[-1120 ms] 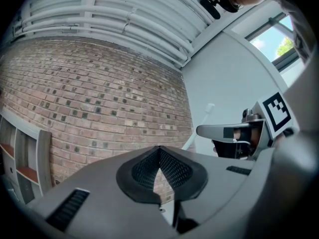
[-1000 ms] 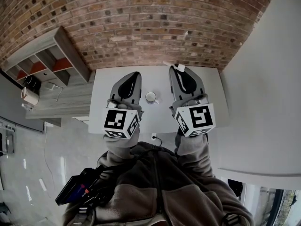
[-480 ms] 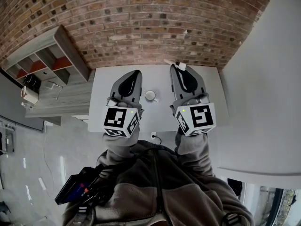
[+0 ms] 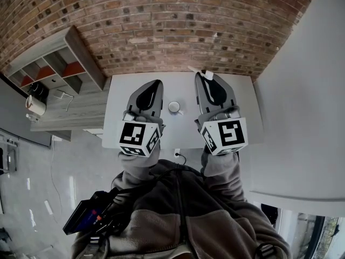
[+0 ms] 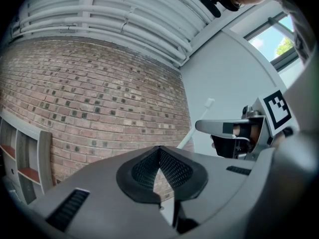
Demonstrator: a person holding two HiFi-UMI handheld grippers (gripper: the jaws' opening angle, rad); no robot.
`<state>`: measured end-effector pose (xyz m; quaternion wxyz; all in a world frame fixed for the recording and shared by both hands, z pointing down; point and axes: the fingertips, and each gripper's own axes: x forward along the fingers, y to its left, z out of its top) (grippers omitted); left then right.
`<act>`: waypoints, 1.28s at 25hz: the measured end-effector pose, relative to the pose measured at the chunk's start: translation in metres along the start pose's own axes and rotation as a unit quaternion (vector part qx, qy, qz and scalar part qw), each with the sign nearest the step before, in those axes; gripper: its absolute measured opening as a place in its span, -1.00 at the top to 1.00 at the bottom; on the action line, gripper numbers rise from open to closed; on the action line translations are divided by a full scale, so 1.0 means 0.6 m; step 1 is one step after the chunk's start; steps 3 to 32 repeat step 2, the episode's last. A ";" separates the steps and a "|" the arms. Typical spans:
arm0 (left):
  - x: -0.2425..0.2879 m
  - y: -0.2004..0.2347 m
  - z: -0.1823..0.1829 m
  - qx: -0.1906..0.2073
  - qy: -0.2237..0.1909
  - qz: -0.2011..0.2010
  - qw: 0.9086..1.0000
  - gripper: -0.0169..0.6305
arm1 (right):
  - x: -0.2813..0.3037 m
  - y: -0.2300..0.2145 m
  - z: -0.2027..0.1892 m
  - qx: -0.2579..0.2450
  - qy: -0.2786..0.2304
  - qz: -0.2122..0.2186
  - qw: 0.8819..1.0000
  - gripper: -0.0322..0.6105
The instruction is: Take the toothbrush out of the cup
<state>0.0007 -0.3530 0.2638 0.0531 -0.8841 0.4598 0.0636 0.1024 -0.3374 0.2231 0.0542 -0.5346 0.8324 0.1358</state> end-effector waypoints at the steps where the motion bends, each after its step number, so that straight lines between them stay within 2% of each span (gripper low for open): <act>1: -0.001 0.000 -0.002 -0.001 0.001 0.000 1.000 0.93 | 0.000 0.001 -0.001 0.000 0.000 0.000 1.000 0.76; 32: -0.002 -0.001 -0.003 -0.002 0.002 -0.001 1.000 0.93 | -0.001 0.001 -0.002 0.000 0.001 0.000 1.000 0.76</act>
